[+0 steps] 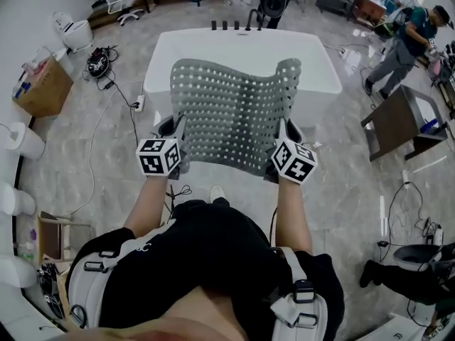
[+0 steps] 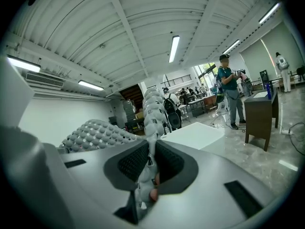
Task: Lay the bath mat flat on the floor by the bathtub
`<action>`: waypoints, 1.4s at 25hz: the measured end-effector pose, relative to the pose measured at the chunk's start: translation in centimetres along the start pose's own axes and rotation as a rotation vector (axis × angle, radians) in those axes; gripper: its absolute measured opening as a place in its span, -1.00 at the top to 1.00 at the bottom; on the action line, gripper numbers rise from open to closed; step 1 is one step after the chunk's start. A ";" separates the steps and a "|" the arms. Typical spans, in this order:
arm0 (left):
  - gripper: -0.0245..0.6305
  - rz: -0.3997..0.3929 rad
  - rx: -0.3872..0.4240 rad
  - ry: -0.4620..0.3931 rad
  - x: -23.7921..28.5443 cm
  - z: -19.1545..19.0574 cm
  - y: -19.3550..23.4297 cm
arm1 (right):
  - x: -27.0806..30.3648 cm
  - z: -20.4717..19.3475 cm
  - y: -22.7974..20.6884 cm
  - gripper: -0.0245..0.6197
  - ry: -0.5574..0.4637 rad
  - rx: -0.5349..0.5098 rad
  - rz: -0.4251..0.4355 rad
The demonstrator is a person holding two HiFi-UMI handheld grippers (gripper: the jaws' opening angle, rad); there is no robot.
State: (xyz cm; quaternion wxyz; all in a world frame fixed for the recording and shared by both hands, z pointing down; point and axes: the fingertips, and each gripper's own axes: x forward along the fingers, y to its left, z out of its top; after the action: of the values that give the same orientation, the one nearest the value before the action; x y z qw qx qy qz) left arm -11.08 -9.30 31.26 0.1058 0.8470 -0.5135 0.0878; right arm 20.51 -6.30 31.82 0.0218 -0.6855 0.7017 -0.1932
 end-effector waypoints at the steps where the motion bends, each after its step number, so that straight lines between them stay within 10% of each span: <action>1: 0.78 0.000 -0.002 0.000 0.9 0.4 0.5 | 1.0 0.4 -0.2 0.76 0.004 0.003 -0.002; 35: 0.78 0.047 -0.137 0.200 22.0 -0.3 8.2 | 24.6 0.4 -7.9 0.76 0.246 0.056 0.038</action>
State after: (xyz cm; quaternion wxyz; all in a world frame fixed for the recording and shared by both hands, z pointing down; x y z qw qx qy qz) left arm -8.36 -31.65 37.93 0.2120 0.8125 -0.5249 0.1392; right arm 26.71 -30.12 39.60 -0.0417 -0.6421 0.7063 -0.2950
